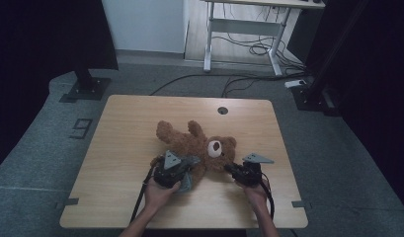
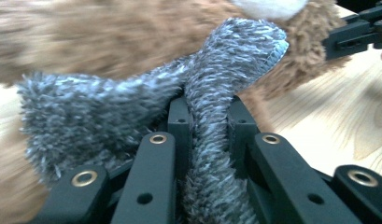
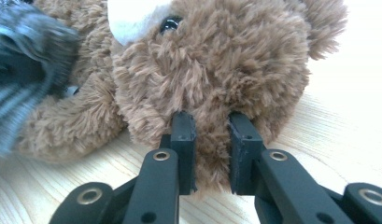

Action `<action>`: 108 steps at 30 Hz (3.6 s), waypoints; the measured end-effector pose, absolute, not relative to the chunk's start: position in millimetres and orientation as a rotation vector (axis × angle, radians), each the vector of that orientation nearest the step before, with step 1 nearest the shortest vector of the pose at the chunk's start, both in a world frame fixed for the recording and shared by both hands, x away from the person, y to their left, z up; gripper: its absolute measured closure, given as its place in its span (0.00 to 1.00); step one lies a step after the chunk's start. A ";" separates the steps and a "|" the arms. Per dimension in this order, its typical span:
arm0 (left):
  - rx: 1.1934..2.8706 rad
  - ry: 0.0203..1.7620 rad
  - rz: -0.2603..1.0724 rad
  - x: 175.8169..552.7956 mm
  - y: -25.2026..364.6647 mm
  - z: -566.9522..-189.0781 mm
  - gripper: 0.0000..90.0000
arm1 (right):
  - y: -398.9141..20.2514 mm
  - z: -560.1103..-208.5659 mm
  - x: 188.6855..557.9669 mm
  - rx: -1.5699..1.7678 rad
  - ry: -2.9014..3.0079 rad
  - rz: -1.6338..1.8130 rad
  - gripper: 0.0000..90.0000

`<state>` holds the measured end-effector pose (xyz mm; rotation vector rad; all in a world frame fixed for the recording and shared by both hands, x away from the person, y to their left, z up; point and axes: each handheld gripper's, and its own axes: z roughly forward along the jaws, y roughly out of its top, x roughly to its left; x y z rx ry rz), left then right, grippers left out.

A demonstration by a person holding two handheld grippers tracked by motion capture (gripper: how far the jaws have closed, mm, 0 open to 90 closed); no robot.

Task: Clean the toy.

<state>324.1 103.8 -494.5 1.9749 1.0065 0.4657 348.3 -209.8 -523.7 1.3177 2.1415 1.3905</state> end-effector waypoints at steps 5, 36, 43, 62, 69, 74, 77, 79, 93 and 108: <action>1.954 1.056 0.473 323.3 131.2 -493.5 0.84 | -209.9 -523.9 348.0 1.313 2.145 1.388 0.84; 1.998 0.998 0.412 386.2 53.4 -462.5 0.85 | -208.7 -524.6 346.9 1.297 2.145 1.365 0.84; 1.940 1.094 0.520 379.2 113.8 -453.9 0.85 | -210.2 -527.2 345.2 1.312 2.142 1.374 0.84; 1.901 1.005 0.503 362.7 105.7 -431.2 0.84 | -209.3 -529.0 344.5 1.311 2.148 1.357 0.84; 2.031 0.887 0.430 365.8 15.8 -455.8 0.84 | -209.5 -529.3 344.4 1.312 2.147 1.359 0.84; 2.020 0.931 0.456 368.3 20.8 -468.9 0.85 | -213.4 -532.5 345.9 1.336 2.144 1.378 0.84; 1.983 0.977 0.392 371.5 43.9 -474.3 0.85 | -212.0 -531.6 345.0 1.317 2.153 1.369 0.84; 1.974 0.978 0.392 369.8 50.6 -473.4 0.85 | -211.4 -531.5 344.8 1.314 2.154 1.371 0.84; 1.889 1.184 0.486 361.2 160.5 -493.9 0.85 | -210.3 -531.6 343.5 1.317 2.157 1.358 0.84; 1.912 0.899 0.475 348.7 59.4 -433.4 0.85 | -210.0 -531.7 344.2 1.321 2.155 1.356 0.84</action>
